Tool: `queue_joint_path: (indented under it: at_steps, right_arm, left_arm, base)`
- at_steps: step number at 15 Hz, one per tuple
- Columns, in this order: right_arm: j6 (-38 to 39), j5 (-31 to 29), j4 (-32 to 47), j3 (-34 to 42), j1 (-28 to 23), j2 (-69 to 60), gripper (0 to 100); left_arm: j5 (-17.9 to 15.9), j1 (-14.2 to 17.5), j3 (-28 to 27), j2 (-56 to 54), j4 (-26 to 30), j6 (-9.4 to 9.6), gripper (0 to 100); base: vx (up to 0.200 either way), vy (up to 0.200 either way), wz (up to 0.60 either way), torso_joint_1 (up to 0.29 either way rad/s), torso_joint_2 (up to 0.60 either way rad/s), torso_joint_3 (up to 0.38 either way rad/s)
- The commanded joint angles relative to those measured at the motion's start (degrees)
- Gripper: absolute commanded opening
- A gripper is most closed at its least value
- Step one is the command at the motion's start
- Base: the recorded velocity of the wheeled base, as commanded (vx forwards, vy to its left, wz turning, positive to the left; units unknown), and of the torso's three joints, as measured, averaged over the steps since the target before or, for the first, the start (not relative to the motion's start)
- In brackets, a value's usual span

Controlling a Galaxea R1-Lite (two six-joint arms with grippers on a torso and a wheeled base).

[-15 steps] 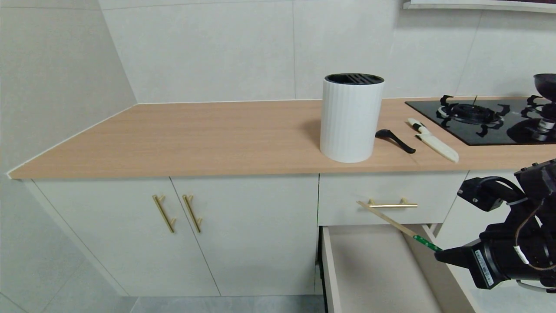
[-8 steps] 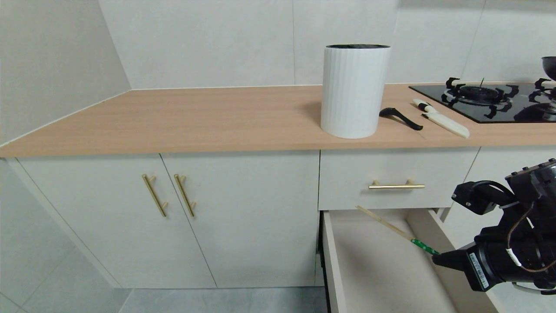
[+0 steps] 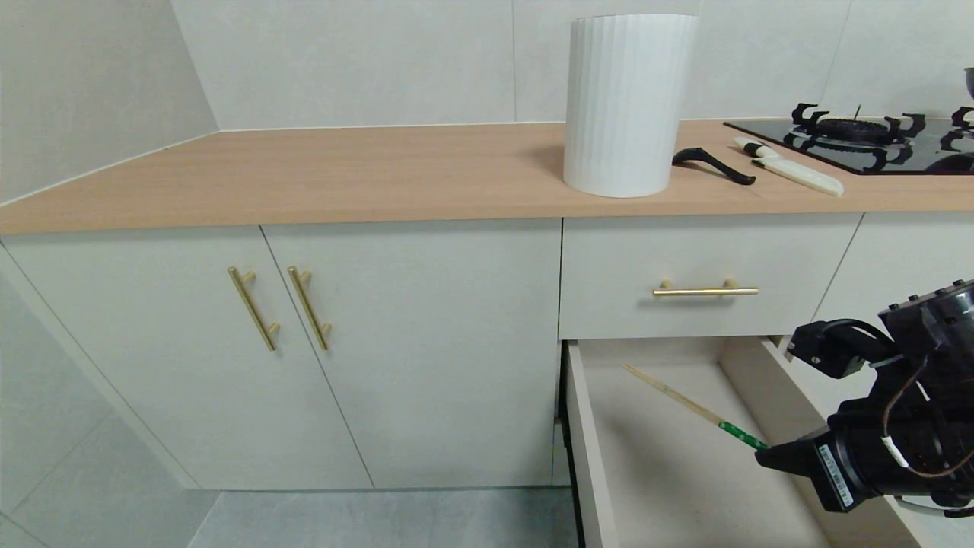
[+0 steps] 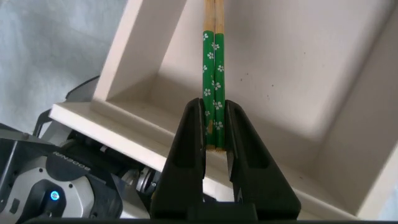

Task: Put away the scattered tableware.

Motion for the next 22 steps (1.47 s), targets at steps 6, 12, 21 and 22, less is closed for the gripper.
queue_joint_path:
  at_steps: [6,12,21,22]
  right_arm:
    - [-0.01,-0.58,0.10,-0.02,0.74,3.09,0]
    - [9.92,-9.10,-15.54,-0.55,2.50,22.51,0]
    - [19.68,-16.04,-37.43,-1.25,5.04,40.79,0]
    - [19.94,-16.48,-39.80,-1.34,5.04,42.11,0]
  left_arm:
    - [0.01,0.00,0.01,0.00,-0.01,-0.01,100]
    - [0.01,0.00,0.01,0.00,-0.01,-0.01,100]
    - [0.01,0.00,0.01,0.00,-0.01,-0.01,100]
    - [0.01,0.00,0.01,0.00,-0.01,-0.01,100]
  base:
    - [0.000,0.000,0.00,-0.003,0.02,0.017]
    - [0.000,0.000,0.00,0.000,0.00,0.000]
    - [0.000,0.000,0.00,0.000,0.00,0.000]
    - [0.000,0.000,0.00,0.000,0.00,0.000]
